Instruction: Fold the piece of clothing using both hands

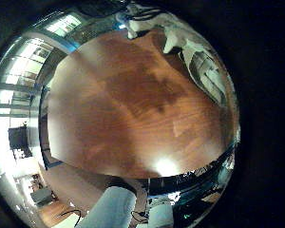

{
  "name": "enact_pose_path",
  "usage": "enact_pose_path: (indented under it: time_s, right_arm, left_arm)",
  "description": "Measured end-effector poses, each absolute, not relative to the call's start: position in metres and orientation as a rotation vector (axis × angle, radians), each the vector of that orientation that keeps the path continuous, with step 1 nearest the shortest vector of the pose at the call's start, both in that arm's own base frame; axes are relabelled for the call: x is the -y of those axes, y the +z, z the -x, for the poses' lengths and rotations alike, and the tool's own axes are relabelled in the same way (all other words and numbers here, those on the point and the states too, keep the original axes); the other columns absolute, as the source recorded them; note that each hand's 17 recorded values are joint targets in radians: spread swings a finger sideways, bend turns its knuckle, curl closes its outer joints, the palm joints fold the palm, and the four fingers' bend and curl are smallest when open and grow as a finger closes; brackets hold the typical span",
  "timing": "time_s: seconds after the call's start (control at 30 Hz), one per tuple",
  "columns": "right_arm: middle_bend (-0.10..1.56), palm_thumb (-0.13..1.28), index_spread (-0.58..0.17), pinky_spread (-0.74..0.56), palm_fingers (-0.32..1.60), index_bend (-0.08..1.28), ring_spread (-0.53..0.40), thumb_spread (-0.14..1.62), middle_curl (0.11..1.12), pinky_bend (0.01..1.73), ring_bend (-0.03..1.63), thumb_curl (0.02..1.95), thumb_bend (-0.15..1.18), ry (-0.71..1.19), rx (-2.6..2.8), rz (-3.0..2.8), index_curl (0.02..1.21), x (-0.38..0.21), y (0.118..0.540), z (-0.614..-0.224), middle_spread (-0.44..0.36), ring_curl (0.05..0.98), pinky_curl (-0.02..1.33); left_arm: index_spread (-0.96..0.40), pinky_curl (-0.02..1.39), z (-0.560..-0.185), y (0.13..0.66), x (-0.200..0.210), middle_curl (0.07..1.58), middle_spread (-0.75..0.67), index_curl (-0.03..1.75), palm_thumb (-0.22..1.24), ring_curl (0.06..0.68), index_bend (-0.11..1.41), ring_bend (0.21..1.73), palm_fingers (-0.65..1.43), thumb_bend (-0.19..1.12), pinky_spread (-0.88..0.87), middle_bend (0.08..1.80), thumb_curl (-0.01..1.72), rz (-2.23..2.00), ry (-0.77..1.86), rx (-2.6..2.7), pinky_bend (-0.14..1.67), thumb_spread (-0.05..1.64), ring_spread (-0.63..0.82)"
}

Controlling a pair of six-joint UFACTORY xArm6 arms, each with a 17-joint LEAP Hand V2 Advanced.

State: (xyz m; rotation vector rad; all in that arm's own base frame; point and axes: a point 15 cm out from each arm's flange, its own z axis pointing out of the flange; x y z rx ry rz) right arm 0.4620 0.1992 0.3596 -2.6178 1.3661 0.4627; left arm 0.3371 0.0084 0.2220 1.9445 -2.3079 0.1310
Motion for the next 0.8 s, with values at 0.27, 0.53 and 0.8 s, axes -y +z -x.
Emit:
enact_pose_path:
  time_s: [0.27,0.53,0.8]
  right_arm:
    - [0.37,0.95,-0.407,0.44,0.17,0.23,0.031,1.10,0.37,0.68,0.77,0.71,-0.02,0.389,-1.507,2.667,0.42,-0.125,0.410,-0.422,-0.194,0.309,0.49]
    - [0.34,0.78,-0.401,0.45,0.22,0.19,0.049,1.22,0.36,0.55,0.72,0.63,-0.03,0.216,-1.688,2.752,0.40,-0.050,0.431,-0.388,-0.189,0.283,0.42]
    - [0.31,0.71,-0.401,0.44,0.26,0.19,0.054,1.32,0.36,0.49,0.68,0.56,-0.01,0.306,-1.756,2.822,0.39,-0.028,0.399,-0.339,-0.195,0.260,0.37]
  left_arm:
    - [-0.07,0.31,-0.336,0.238,0.018,0.26,0.26,0.39,0.25,0.199,0.19,0.58,0.11,-0.02,0.53,0.17,0.32,-1.928,0.115,2.304,0.31,1.20,0.46]
    - [-0.07,0.31,-0.326,0.251,0.043,0.26,0.25,0.40,0.25,0.195,0.19,0.58,0.12,-0.02,0.53,0.17,0.32,-1.921,0.022,2.240,0.31,1.20,0.46]
    - [-0.07,0.31,-0.309,0.254,0.040,0.25,0.25,0.40,0.25,0.196,0.19,0.58,0.12,-0.02,0.53,0.16,0.32,-1.926,-0.022,2.190,0.31,1.20,0.46]
